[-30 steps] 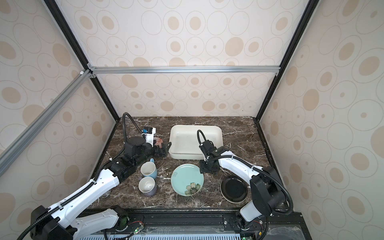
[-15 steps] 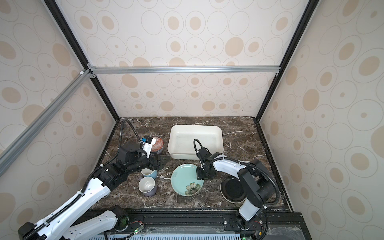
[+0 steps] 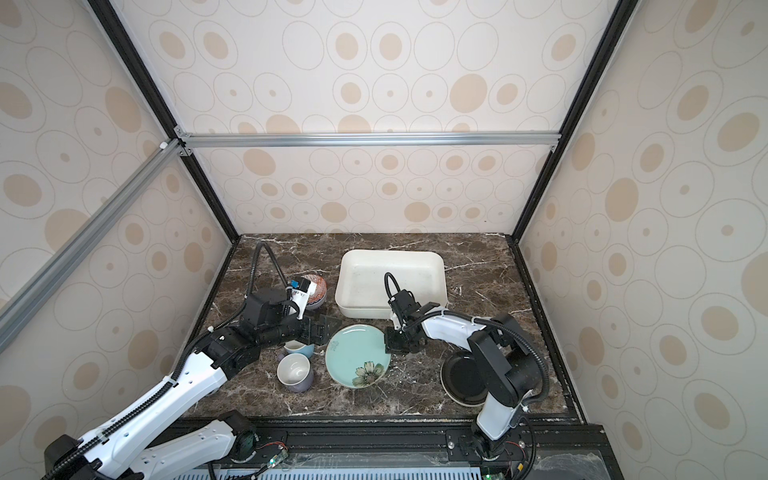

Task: Place the mixed dishes into the plastic bin
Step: 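Grasp the mint-green plate rim with the right gripper while the left gripper releases the bin, then tilt the mint-green plate up on its edge with the right gripper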

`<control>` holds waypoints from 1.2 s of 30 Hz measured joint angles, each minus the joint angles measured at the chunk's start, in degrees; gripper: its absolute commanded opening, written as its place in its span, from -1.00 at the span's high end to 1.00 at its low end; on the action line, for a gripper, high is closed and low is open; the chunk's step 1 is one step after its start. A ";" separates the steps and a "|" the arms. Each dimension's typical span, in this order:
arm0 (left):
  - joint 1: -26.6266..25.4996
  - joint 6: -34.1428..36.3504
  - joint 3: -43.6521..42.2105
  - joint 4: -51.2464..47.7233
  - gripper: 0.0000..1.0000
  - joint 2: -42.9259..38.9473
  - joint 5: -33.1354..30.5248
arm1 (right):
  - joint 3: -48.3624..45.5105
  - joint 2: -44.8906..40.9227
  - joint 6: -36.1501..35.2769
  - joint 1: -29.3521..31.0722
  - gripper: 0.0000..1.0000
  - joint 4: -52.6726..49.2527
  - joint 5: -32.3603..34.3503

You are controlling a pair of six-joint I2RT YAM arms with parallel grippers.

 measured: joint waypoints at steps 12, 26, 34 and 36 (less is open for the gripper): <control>0.00 0.22 -0.04 -0.02 -0.98 -0.02 -1.25 | 0.35 -0.96 -1.70 0.00 1.00 -2.60 -1.38; 0.00 0.20 -0.02 -0.98 -0.98 -1.90 -3.23 | 0.46 -8.41 -2.64 0.04 1.00 -6.84 -3.74; 0.00 0.20 0.74 -1.49 -0.98 -1.95 -4.00 | 0.59 -8.96 -3.06 -1.16 1.00 -6.97 -6.10; 0.00 0.20 1.20 -1.55 -0.98 -1.95 -4.15 | 0.59 -9.40 -3.13 -1.77 1.00 -6.97 -7.10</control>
